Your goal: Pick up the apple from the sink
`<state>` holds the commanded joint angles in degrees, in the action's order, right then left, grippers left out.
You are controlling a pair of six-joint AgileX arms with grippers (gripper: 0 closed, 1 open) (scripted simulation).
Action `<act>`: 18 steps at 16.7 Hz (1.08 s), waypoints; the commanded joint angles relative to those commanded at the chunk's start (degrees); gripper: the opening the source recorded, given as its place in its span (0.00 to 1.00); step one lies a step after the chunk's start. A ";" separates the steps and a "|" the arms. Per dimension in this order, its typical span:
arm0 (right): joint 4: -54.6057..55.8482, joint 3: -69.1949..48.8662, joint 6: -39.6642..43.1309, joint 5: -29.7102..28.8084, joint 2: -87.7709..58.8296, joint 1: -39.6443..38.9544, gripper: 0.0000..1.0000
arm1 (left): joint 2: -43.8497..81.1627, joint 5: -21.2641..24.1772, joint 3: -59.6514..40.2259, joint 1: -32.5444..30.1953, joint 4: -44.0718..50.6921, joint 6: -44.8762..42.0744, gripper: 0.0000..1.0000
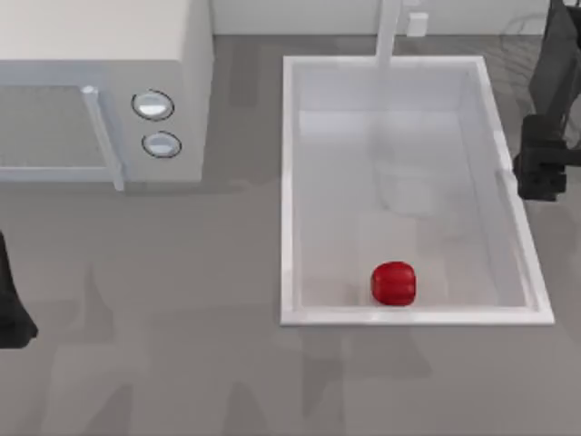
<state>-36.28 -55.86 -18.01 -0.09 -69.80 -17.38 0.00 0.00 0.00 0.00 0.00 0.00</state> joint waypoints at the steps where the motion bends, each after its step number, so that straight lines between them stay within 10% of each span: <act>1: -3.04 -4.75 -1.51 -0.01 -6.40 -1.46 1.00 | 0.00 0.00 0.00 0.00 0.00 0.00 1.00; 9: -22.11 -34.51 -10.98 -0.06 -46.64 -10.59 1.00 | 0.00 0.00 0.00 0.00 0.00 0.00 1.00; 18: -25.90 -40.27 -12.86 -0.05 -54.07 -12.17 1.00 | 0.00 0.00 0.00 0.00 0.00 0.00 1.00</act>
<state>-62.18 -96.13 -30.88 -0.14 -123.88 -29.56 0.00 0.00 0.00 0.00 0.00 0.00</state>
